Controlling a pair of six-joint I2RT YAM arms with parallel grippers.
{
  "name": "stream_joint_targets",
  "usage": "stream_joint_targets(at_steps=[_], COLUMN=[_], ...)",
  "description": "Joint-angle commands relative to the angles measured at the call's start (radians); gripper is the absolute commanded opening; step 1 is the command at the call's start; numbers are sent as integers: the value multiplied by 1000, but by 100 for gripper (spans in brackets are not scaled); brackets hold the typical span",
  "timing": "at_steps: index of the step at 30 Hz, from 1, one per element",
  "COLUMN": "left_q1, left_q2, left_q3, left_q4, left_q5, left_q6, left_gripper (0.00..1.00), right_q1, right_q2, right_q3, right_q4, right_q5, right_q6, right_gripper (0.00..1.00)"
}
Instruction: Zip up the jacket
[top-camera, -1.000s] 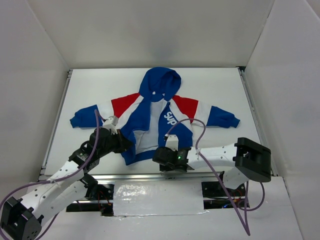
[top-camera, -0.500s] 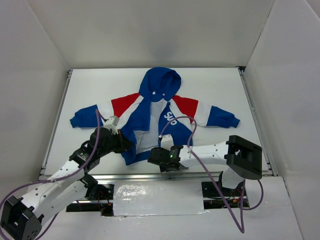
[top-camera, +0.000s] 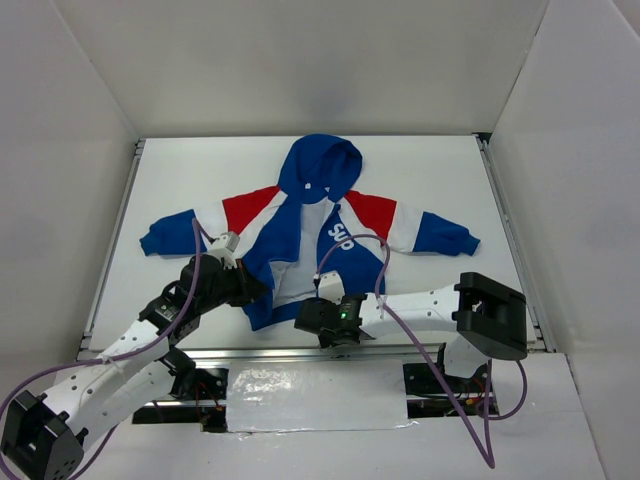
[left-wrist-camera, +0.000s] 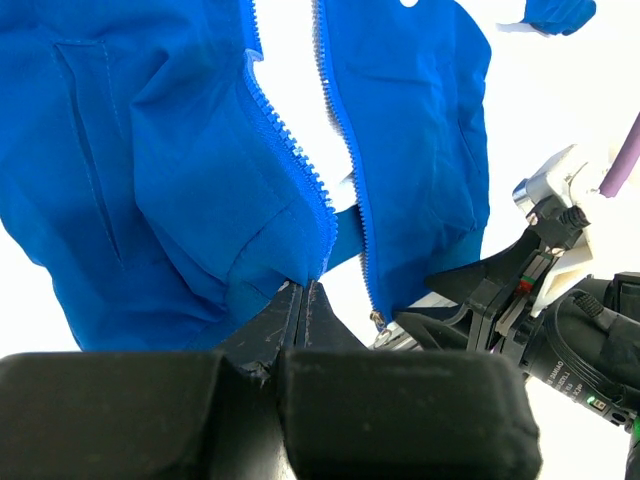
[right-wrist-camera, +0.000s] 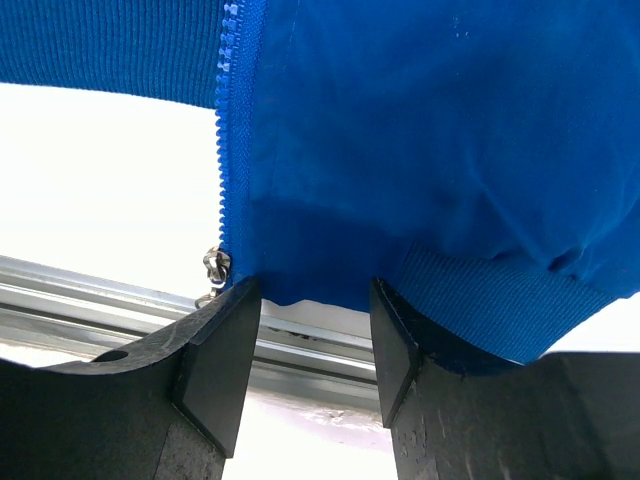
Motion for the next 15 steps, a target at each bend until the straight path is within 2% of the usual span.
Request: stream_joint_targets(at_steps=[1,15], left_q1=[2,2], left_q2=[-2,-2], left_q3=[-2,-5], left_q4=[51,53], left_q5=[20,26], left_q6=[22,27], left_gripper=[0,0], right_q1=[8,13], right_q2=[-15,18], right_q3=[20,80], right_q4=[9,21], right_q5=[14,17], right_q6=[-17,-65], right_gripper=[55,55])
